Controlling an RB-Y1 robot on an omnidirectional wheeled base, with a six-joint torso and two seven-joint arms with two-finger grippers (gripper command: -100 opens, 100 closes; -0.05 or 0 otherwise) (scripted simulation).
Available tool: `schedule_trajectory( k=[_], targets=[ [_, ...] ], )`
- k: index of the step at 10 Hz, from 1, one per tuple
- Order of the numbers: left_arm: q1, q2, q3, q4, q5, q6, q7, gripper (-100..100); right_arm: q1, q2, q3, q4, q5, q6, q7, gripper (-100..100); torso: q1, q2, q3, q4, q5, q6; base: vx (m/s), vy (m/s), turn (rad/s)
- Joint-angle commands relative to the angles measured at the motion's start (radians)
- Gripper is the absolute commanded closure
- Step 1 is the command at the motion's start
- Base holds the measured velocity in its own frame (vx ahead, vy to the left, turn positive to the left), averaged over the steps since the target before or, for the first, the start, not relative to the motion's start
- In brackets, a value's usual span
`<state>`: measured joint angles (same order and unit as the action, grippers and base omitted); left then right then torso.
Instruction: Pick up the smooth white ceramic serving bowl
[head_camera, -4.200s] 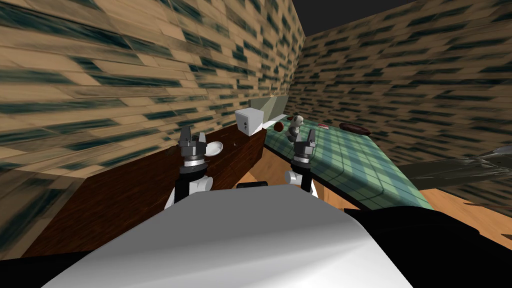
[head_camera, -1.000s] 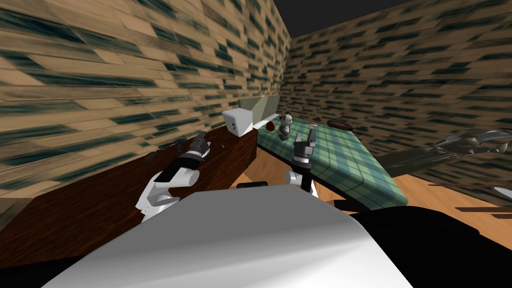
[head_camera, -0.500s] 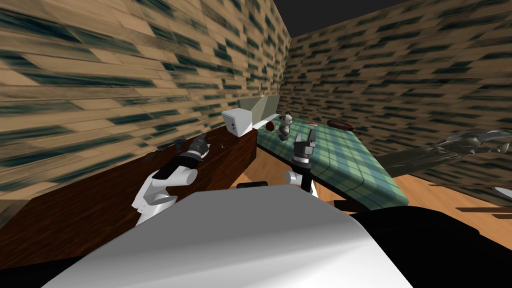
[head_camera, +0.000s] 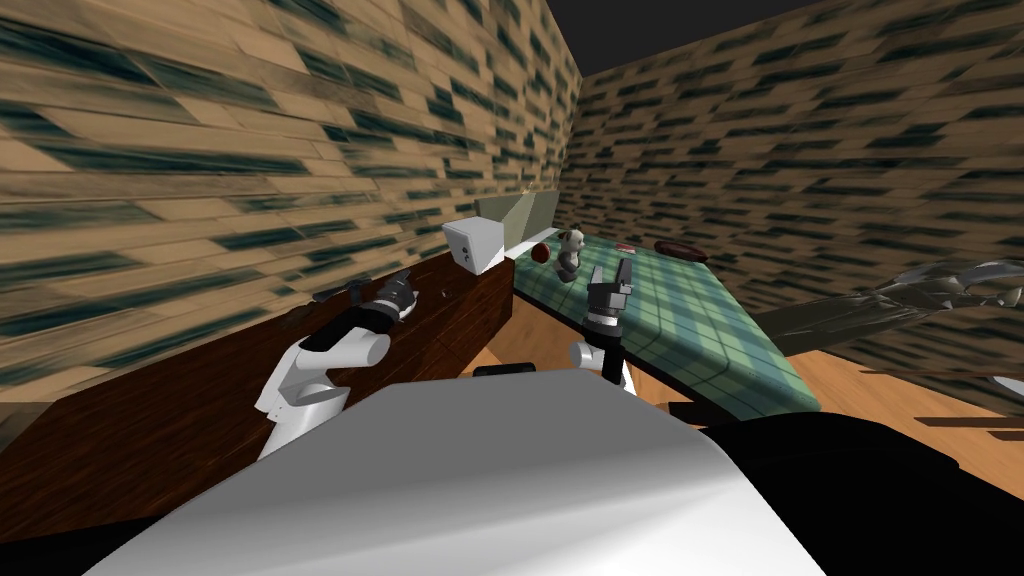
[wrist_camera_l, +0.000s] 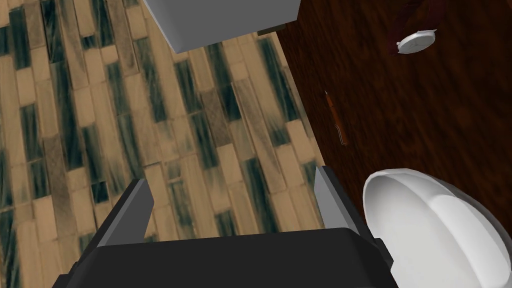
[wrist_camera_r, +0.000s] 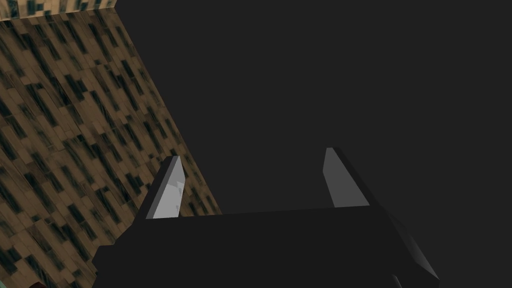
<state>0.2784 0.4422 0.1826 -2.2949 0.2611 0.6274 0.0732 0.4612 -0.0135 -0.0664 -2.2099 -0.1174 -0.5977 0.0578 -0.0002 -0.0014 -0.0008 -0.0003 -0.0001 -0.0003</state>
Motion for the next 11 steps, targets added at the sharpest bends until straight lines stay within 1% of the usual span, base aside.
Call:
schedule_trajectory(
  k=[1,2,4,5,7,8,10,11],
  targets=[
    [-0.001,0.002,0.002,0.0,0.003,0.047,0.003,-100,0.0,0.0,0.0,0.0,0.0,0.0,0.0,0,0.0,0.0,0.0,0.0,0.0,0.0,0.014,-0.007,0.0],
    [-0.015,0.017,0.02,0.004,0.024,0.076,0.021,-100,0.0,0.0,0.0,0.0,0.0,0.0,0.0,0,0.0,0.001,0.0,0.0,0.0,0.0,0.017,-0.006,0.013],
    [-0.015,0.017,0.02,0.004,0.024,0.133,0.021,-100,0.0,0.0,0.0,0.0,0.0,0.0,0.0,0,0.0,0.0,0.0,0.0,0.0,0.0,0.018,-0.006,0.004],
    [-0.03,0.031,0.037,0.009,0.045,0.162,0.04,-100,0.0,0.0,0.0,0.0,0.0,0.0,0.0,0,0.0,0.001,0.0,0.0,0.0,0.0,0.028,-0.006,0.018],
    [-0.03,0.031,0.037,0.009,0.045,0.219,0.04,-100,0.0,0.0,0.0,0.0,0.0,0.0,0.0,0,0.0,0.0,0.0,0.0,0.0,0.0,0.02,-0.004,0.006],
    [-0.044,0.044,0.055,0.015,0.066,0.245,0.059,-100,0.0,0.0,0.0,0.0,0.0,0.0,0.0,0,0.0,0.001,0.0,0.0,0.0,0.0,0.021,0.001,0.027],
    [-0.044,0.044,0.055,0.015,0.066,0.299,0.059,-100,0.0,0.0,0.0,0.0,0.0,0.0,0.0,0,0.001,0.0,0.0,0.0,0.0,0.0,0.02,-0.002,0.005],
    [-0.057,0.055,0.072,0.021,0.087,0.327,0.078,-100,0.0,0.0,0.0,0.0,0.0,0.0,0.0,0,0.001,0.001,0.0,0.0,0.0,0.0,0.028,0.0,0.03]
  ],
)
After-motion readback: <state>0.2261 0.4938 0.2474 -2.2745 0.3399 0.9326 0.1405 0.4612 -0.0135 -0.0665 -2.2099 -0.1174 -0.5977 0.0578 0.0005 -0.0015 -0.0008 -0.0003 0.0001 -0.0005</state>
